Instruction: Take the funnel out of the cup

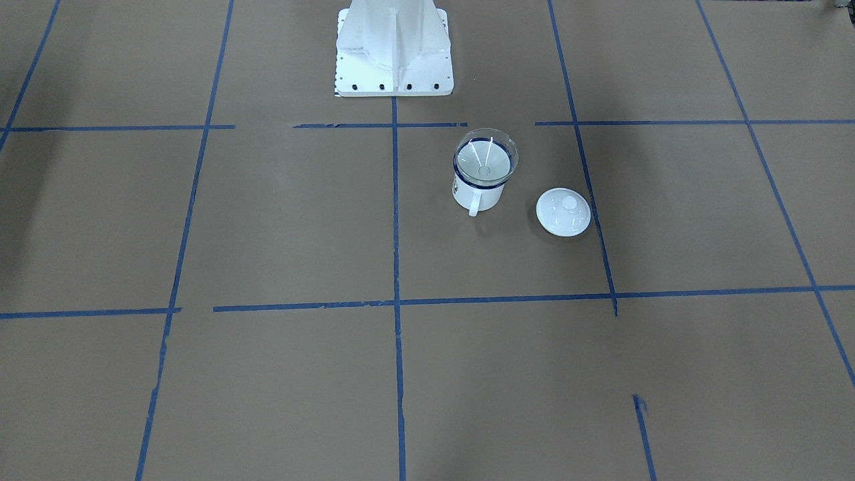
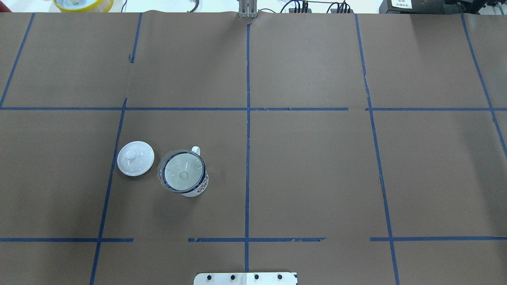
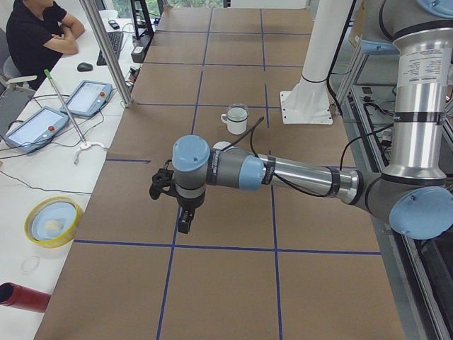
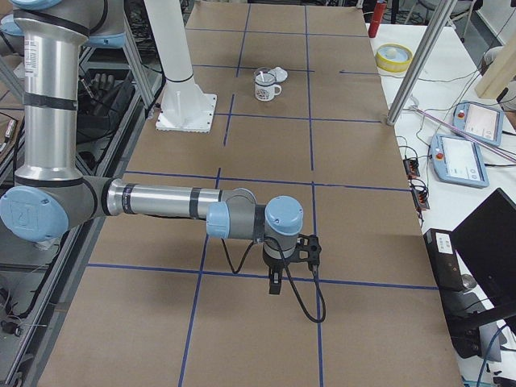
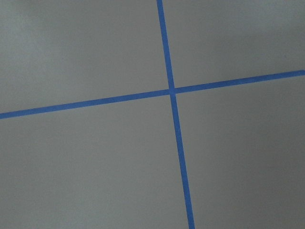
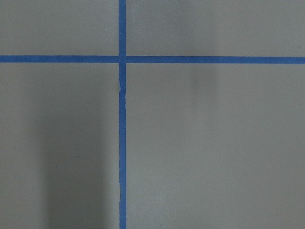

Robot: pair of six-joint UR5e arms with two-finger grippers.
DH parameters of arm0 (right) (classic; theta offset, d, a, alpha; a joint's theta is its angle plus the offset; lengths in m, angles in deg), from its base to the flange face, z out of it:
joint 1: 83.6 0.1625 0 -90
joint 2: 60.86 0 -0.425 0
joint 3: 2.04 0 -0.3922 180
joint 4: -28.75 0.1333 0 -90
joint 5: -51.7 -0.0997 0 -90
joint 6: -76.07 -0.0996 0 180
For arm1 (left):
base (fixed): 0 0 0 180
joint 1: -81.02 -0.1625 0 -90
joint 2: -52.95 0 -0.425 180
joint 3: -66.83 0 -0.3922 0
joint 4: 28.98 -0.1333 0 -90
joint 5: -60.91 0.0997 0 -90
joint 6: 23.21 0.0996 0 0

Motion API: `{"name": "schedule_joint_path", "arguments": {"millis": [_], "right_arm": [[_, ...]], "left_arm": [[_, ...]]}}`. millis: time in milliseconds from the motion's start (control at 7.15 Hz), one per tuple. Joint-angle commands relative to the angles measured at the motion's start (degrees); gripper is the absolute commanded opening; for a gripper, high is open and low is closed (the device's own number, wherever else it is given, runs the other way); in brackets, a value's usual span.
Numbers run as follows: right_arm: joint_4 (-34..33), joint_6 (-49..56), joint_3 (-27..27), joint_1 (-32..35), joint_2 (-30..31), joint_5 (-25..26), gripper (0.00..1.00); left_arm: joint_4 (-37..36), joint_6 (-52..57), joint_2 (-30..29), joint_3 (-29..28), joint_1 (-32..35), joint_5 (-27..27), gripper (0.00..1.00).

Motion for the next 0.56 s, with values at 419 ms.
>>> {"name": "schedule_joint_path", "arguments": {"millis": [419], "right_arm": [[0.0,0.0,0.0,0.0,0.0,0.0,1.00]], "left_arm": [[-17.0,-26.8,-18.4,18.5,-14.9,7.3,1.00]]}}
